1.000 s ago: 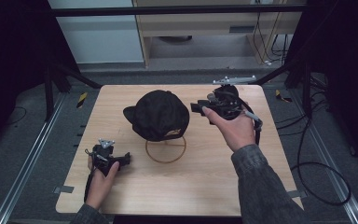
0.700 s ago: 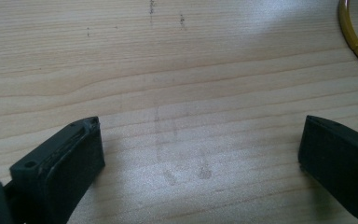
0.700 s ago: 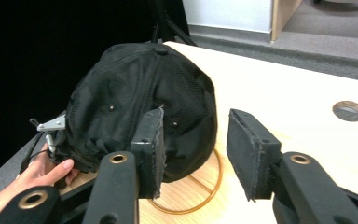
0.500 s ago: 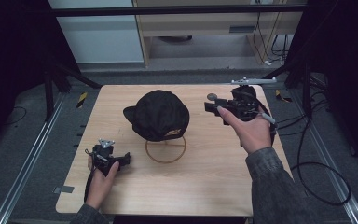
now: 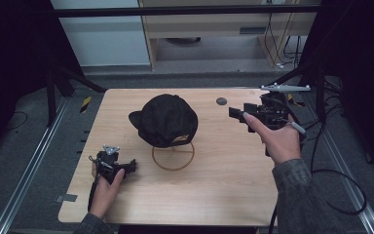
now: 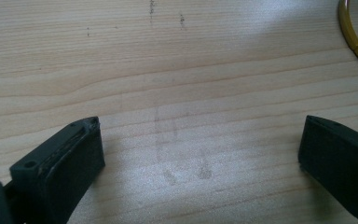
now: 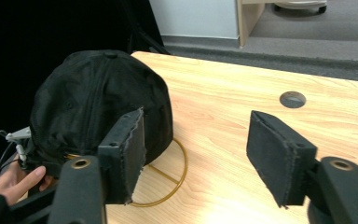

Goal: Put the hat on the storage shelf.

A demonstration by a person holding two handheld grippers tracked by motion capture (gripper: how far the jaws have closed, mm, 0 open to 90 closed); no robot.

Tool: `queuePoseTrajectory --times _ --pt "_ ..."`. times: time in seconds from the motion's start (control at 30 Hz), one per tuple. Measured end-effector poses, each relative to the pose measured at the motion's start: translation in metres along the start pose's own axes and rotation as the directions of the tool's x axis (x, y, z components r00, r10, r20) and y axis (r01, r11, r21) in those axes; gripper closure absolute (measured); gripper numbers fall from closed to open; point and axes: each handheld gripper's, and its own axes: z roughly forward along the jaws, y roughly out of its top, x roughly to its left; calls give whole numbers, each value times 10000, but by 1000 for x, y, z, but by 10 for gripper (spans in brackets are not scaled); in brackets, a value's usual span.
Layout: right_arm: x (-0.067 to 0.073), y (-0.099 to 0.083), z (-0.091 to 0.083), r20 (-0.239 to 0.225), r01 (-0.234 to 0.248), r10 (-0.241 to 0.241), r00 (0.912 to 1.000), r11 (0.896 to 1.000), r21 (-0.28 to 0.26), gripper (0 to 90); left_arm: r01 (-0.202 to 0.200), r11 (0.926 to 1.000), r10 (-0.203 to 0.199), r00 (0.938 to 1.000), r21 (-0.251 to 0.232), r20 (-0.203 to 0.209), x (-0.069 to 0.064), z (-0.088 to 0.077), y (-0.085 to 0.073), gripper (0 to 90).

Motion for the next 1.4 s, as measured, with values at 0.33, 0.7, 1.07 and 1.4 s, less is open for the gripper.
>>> queuePoseTrajectory --times 0.33,0.7,1.07,1.4 --pt "-13 -9 -11 622 -182 197 9979 9995 -247 150 -28 10000 28 10000 24 0 0 0 0 0" --pt "-22 -25 -12 877 114 -93 9961 9996 -241 70 -24 10000 24 10000 20 0 0 0 0 0" --pt "-32 -48 -5 1276 312 -308 9914 9995 -9 62 -17 10000 18 10000 22 -8 0 0 0 0" --pt "-41 -78 9 1710 314 -424 9844 9973 663 99 -19 10000 19 10000 21 -8 0 0 0 0"
